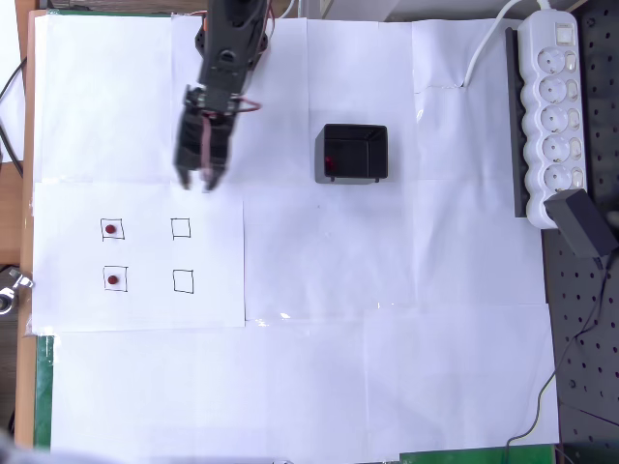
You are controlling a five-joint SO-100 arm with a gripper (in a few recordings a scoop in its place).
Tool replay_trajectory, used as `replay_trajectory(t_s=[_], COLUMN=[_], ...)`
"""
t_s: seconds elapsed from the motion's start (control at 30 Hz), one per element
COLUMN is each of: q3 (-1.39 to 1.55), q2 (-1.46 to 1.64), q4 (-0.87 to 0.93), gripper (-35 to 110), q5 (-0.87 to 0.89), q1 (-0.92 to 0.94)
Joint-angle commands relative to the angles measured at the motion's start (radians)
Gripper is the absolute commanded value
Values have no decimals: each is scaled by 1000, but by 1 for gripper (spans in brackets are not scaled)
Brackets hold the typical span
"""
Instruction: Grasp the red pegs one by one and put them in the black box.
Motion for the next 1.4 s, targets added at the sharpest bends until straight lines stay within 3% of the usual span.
replay_trajectory(t_s=[0.0,0.2,0.57,1.37], q3=[-15,37,115,322], q2=[123,476,709,908], q4=[-324,-719,-989,-1017], gripper=[10,10,11,11], q5=[-28,-89,-244,-213], q1=[89,169,202,229])
